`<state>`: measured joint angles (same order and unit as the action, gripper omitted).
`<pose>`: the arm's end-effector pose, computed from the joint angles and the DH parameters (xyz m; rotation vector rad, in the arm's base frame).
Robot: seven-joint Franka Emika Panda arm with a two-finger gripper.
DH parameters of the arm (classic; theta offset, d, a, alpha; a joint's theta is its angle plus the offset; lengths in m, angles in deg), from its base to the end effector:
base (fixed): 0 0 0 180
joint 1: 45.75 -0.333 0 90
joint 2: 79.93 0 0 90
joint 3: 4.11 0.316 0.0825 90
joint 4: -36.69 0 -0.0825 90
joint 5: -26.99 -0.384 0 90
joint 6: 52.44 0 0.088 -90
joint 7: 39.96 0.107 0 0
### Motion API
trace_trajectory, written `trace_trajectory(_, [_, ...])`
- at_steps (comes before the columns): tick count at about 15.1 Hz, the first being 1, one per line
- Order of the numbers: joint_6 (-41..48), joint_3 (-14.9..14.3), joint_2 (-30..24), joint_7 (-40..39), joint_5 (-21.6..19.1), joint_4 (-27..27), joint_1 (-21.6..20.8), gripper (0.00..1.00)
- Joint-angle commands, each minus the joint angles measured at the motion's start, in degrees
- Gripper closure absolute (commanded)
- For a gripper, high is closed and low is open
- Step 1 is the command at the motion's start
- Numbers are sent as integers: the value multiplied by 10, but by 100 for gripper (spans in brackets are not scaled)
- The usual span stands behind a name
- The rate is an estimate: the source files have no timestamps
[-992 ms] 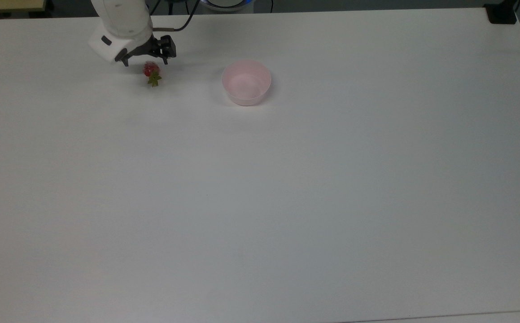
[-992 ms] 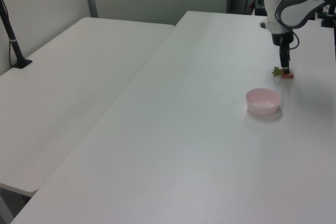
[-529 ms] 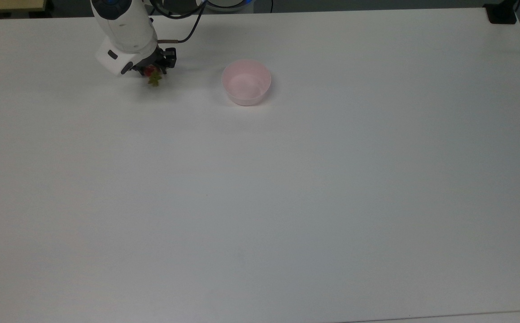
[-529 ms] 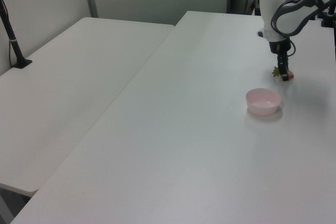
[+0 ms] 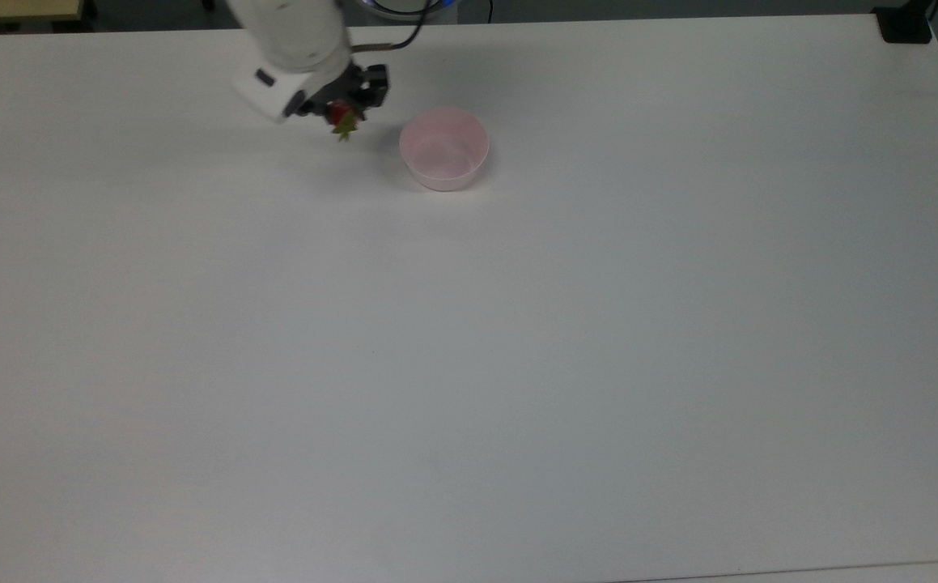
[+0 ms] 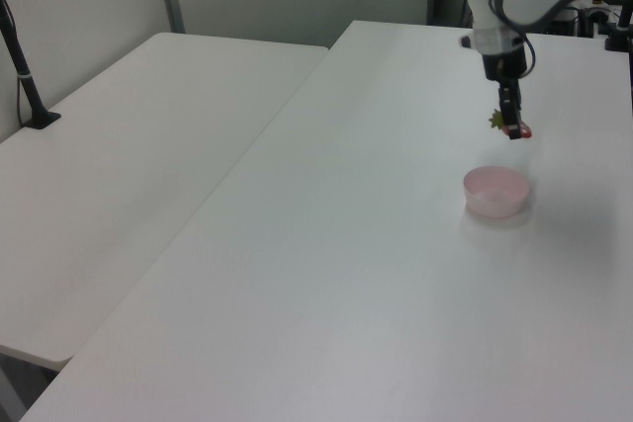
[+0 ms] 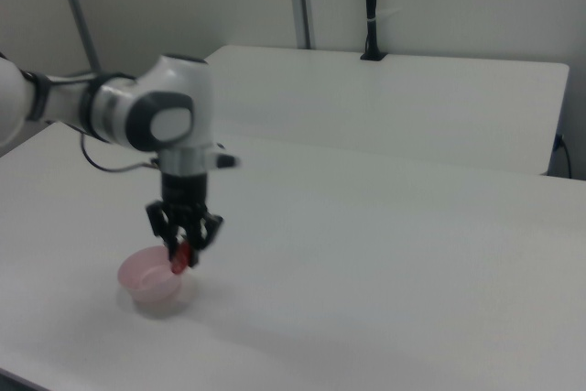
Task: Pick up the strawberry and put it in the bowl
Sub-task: 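Carry the strawberry over the pink bowl and lower it inside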
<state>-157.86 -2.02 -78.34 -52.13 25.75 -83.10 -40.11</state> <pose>0.5163 -0.0304 0.3900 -3.0466 -0.2165 0.4197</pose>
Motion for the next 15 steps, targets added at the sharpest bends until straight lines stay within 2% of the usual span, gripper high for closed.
trace_trajectory(1, [11,50,23,77,-17,15,-32,91])
trace_trajectory(3, [-18,57,61,120,-10,14,-67,90])
trace_trajectory(6, [-63,57,85,160,-9,16,-70,89])
trace_trajectory(7, [-63,57,84,160,-9,16,-70,82])
trace_trajectory(8, [-59,57,84,160,-10,22,-70,40])
trace_trajectory(9, [-55,57,83,163,-9,24,-69,3])
trace_trajectory(11, [-35,57,73,171,-9,35,-69,0])
trace_trajectory(15, [83,57,27,183,-8,124,-62,0])
